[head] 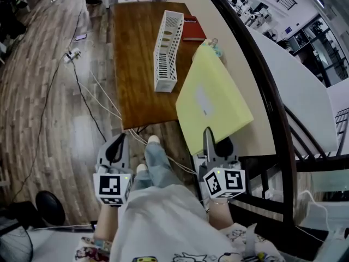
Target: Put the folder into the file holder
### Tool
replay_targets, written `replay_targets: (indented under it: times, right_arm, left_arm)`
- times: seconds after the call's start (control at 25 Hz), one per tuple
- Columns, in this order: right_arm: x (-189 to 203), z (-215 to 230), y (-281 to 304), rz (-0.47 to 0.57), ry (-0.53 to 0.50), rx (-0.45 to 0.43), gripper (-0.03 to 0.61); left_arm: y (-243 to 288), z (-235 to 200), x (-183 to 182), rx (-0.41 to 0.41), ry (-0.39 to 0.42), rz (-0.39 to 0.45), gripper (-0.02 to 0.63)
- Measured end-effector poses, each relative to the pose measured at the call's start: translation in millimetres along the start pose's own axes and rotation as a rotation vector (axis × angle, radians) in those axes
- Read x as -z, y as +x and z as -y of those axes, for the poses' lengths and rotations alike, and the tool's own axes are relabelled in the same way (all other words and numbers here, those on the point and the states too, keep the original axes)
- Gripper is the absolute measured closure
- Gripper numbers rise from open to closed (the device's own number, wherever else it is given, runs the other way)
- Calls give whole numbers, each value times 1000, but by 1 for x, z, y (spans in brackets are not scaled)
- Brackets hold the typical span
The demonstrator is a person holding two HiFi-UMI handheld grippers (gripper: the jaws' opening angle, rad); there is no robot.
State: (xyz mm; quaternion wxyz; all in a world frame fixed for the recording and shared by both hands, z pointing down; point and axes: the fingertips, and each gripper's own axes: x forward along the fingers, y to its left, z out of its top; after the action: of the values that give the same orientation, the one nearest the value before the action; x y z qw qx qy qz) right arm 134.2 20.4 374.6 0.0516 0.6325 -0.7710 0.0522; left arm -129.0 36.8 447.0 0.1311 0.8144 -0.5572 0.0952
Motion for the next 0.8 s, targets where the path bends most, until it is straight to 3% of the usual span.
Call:
replay_targets:
  times: [0.32, 0.8]
  right_arm:
    - [-11, 13, 32, 15, -6, -1, 407]
    - [-32, 56, 126, 25, -16, 7, 407]
  left_arm:
    - [34, -10, -11, -5, 6, 4, 609]
    - [143, -27, -64, -1, 32, 42, 609]
